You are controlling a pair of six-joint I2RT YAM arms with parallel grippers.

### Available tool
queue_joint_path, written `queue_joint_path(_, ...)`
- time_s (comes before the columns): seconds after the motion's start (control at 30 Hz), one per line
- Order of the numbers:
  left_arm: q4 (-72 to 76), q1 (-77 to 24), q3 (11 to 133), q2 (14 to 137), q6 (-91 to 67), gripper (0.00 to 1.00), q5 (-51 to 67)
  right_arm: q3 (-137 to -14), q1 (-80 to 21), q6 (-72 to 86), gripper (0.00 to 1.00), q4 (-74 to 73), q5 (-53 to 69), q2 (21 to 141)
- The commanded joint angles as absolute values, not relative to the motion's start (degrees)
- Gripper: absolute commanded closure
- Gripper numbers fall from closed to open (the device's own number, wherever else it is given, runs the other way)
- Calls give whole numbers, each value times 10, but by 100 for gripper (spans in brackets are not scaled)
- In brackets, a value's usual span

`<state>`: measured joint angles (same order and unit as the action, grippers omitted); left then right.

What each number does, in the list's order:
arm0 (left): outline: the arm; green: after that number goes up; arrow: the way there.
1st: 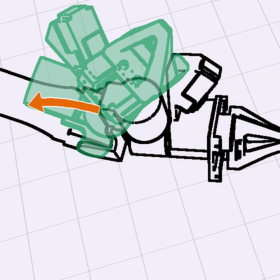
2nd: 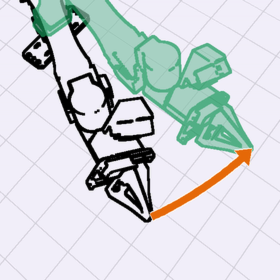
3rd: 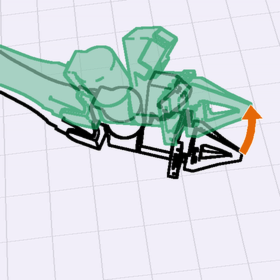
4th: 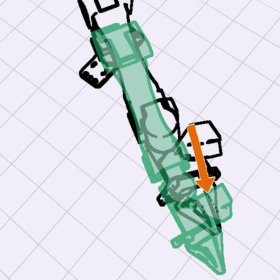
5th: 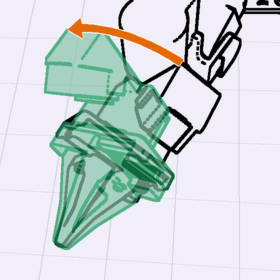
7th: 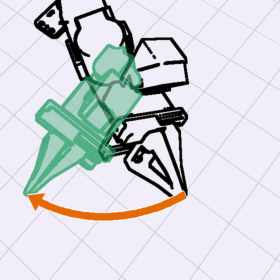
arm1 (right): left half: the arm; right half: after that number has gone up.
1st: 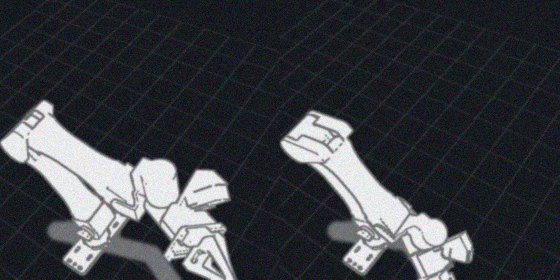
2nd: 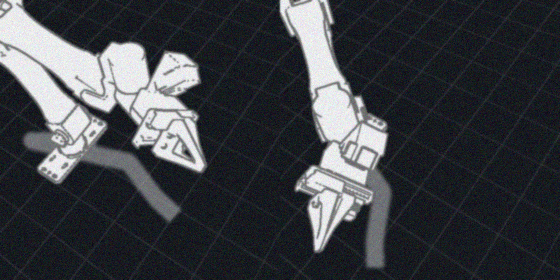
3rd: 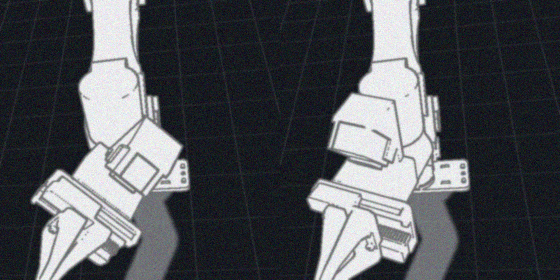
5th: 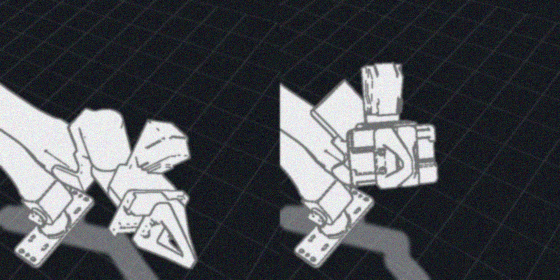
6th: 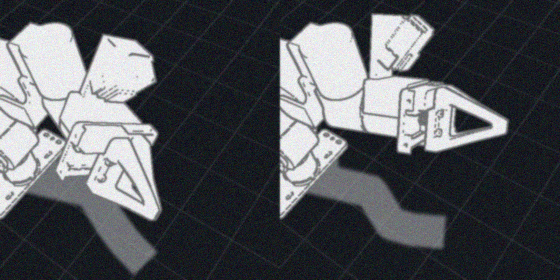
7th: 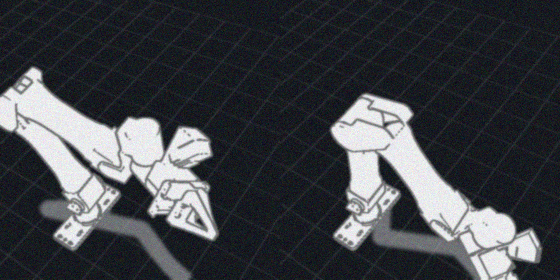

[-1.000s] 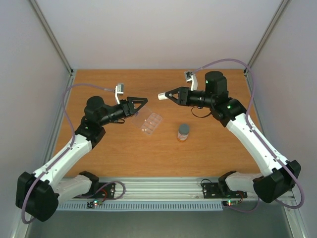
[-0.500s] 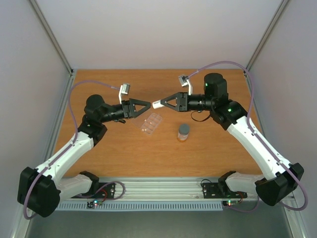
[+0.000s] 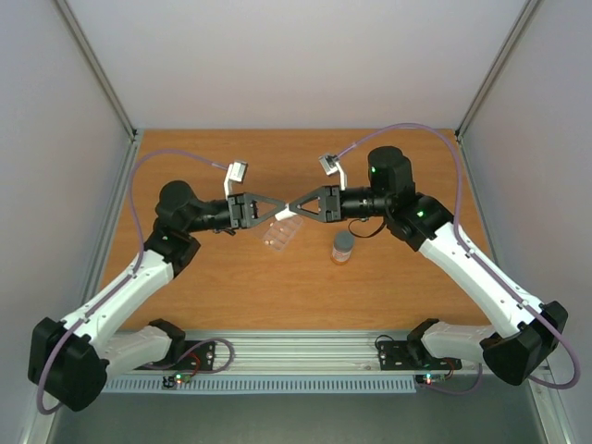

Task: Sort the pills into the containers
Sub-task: Pick up the pill bottle at the center of the board.

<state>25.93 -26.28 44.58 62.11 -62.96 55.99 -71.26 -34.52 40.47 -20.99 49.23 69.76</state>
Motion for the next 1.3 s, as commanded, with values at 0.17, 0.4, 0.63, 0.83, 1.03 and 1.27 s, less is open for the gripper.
queue_joint_path(0.17, 225, -273, 439, 554, -581, 56, 572, -718, -349, 416, 99, -215, 490, 672)
queue_joint_path(0.4, 231, -281, 424, 536, -591, 43, 565, -726, -349, 418, 99, -218, 499, 673)
queue_joint_path(0.63, 233, -301, 421, 539, -590, 44, 551, -735, -350, 420, 99, -214, 507, 679)
queue_joint_path(0.83, 234, -308, 429, 547, -588, 47, 540, -735, -358, 420, 99, -211, 511, 685)
queue_joint_path(1.03, 238, -309, 439, 553, -587, 51, 534, -728, -359, 419, 99, -209, 514, 687)
queue_joint_path(1.27, 242, -310, 437, 555, -587, 55, 529, -721, -360, 417, 99, -208, 522, 690)
